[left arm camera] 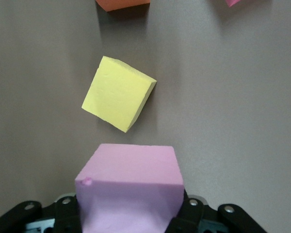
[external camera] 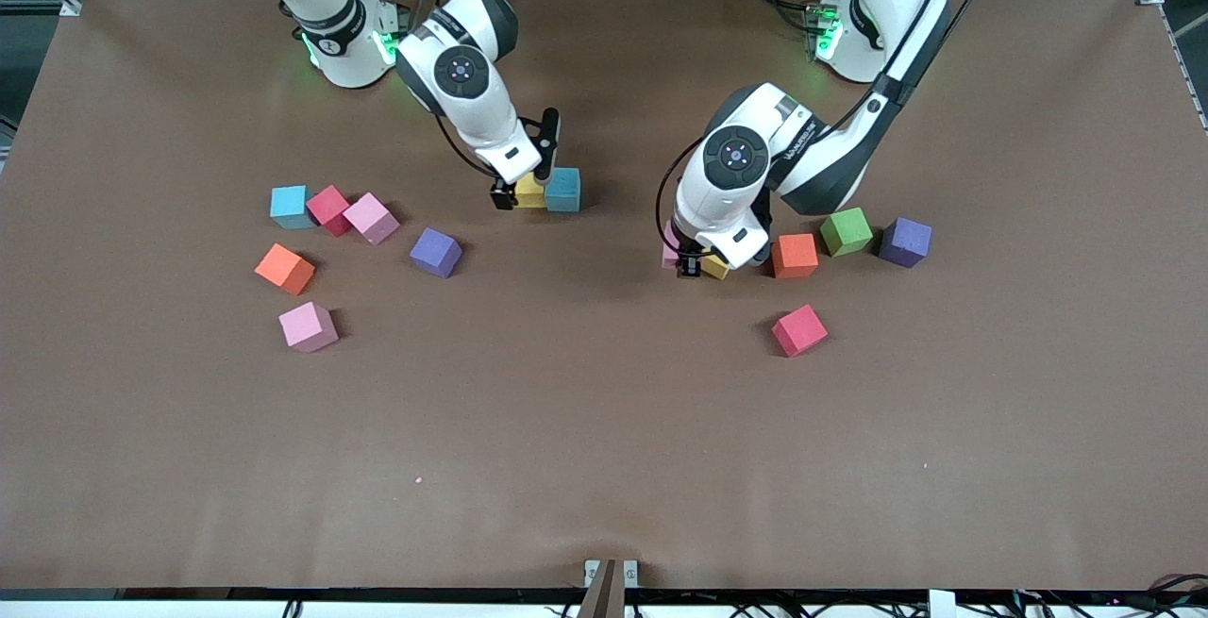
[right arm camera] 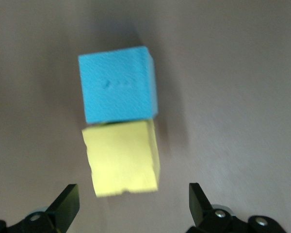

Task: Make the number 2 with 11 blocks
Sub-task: 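Grasp the purple cube with the right gripper while the left gripper carries pink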

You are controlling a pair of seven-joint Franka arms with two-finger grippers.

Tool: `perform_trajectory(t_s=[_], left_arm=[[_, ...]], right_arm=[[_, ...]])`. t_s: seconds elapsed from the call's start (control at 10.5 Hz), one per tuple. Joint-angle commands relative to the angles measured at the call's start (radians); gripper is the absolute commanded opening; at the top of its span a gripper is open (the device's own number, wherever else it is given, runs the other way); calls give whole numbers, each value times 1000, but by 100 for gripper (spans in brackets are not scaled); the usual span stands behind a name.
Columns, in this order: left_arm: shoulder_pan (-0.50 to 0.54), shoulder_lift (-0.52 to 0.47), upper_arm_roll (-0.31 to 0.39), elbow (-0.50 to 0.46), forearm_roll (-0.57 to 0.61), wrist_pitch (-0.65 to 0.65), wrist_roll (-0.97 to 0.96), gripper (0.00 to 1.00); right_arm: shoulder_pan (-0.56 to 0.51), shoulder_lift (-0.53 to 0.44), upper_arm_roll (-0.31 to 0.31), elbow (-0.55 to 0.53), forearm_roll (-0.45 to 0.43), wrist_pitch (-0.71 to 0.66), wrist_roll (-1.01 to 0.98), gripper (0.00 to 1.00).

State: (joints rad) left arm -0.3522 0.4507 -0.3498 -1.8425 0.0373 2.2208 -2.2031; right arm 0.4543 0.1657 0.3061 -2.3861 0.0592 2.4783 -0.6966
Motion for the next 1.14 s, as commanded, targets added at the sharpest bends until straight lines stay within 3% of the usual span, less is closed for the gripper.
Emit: perform_trajectory(t_s=[0.0, 0.19, 0.48, 1.05], left_arm=[[12, 3, -1, -15, 10, 16, -13, 43], [6, 6, -1, -14, 15, 16, -13, 44], [-13, 6, -5, -12, 15, 16, -24, 44], [-224, 69, 0, -6, 15, 51, -251, 44]], right_arm=[[-125, -57, 4, 8, 1, -96, 11, 100], [-230, -66, 4, 14, 1, -90, 5, 100], [-272, -98, -10, 24, -16, -76, -1, 100], [-325, -66, -13, 18, -36, -38, 11, 100]])
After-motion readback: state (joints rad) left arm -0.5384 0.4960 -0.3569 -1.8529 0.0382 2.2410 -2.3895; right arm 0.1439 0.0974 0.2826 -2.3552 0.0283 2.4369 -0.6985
